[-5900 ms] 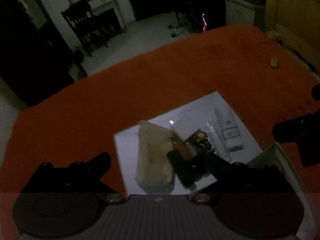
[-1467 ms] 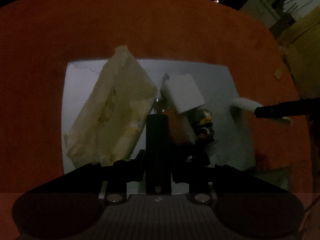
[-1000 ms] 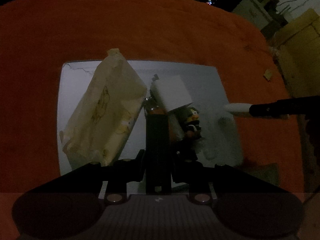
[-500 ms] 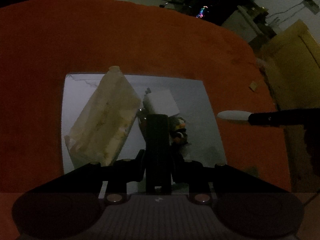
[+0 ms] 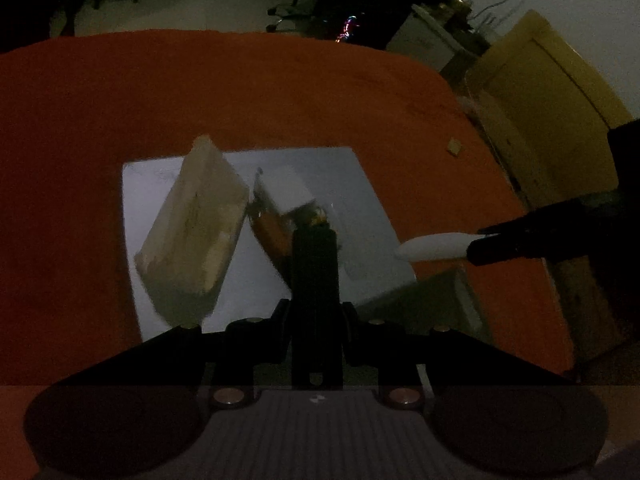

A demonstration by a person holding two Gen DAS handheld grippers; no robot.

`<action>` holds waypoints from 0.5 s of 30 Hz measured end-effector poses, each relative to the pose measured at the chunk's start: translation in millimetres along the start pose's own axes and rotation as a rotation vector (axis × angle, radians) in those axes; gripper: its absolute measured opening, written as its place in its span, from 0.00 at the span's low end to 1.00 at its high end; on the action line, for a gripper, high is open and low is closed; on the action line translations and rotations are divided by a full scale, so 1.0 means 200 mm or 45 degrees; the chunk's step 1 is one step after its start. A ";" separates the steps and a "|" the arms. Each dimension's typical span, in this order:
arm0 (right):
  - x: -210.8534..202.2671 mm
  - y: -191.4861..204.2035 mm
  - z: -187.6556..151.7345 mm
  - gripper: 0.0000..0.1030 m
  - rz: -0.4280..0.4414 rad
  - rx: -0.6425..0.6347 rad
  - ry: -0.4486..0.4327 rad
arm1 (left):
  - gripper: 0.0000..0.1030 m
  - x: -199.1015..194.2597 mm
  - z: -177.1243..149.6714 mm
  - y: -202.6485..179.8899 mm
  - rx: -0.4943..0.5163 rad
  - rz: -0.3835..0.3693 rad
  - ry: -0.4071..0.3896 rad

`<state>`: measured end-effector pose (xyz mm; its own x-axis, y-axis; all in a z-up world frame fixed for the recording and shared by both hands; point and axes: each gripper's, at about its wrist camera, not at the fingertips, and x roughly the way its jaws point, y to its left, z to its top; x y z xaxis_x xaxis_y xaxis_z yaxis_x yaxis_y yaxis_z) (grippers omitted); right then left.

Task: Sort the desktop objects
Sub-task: 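Lift the white remote control with the right tool toward the box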

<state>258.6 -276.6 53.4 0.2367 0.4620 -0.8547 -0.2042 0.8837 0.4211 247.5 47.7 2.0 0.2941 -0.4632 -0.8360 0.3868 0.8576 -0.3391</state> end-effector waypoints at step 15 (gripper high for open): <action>-0.01 0.16 -0.30 0.47 0.072 -0.104 0.126 | 0.21 -0.10 -0.26 -0.09 0.122 -0.012 0.069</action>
<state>195.1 -254.0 50.4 0.1288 0.4977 -0.8577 -0.2921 0.8456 0.4468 189.3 53.7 3.1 0.2433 -0.4559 -0.8561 0.4718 0.8268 -0.3063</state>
